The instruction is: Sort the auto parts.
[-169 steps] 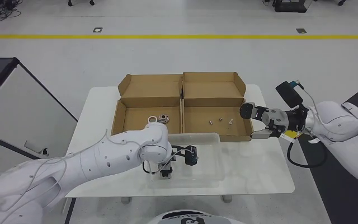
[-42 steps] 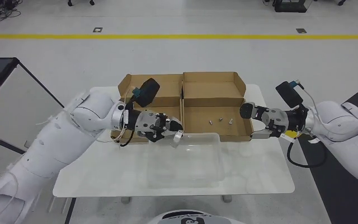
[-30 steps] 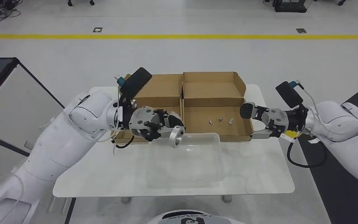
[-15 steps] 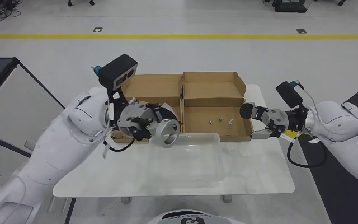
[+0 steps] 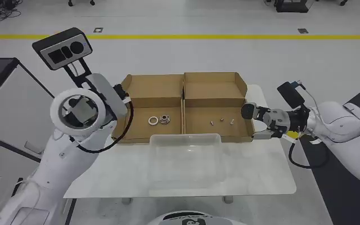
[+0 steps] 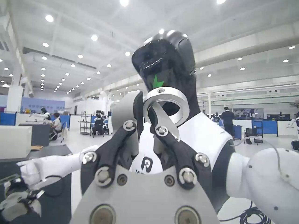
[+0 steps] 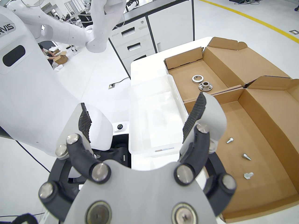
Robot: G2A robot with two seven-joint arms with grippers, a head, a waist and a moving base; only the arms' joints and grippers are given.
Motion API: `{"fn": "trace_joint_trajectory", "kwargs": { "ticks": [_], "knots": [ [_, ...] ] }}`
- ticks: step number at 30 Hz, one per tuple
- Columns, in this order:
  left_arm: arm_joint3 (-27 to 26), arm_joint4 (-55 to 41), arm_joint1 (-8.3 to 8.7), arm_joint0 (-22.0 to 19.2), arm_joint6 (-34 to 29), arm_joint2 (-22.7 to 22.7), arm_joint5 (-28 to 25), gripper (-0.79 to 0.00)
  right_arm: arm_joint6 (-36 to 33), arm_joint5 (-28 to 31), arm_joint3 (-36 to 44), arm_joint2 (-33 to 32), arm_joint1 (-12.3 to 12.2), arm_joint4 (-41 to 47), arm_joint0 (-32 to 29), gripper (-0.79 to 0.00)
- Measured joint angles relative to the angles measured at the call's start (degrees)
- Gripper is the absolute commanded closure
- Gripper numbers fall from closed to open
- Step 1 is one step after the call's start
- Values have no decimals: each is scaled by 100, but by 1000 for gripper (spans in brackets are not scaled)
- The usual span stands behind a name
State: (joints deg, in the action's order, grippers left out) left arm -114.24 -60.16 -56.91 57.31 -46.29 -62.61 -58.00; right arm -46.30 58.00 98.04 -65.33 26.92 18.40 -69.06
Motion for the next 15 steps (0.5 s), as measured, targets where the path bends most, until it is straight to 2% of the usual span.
{"fn": "trace_joint_trajectory", "kwargs": {
  "ticks": [9,12,15],
  "knots": [
    [31,-417,-442,147,-2,-174,0,0,0,0,0,0,0,0,0,-785],
    [184,-125,-524,153,-4,-208,1,0,0,0,0,0,0,0,0,-785],
    [497,622,-526,164,-10,-232,6,0,0,0,0,0,0,0,0,-785]
  ]
}}
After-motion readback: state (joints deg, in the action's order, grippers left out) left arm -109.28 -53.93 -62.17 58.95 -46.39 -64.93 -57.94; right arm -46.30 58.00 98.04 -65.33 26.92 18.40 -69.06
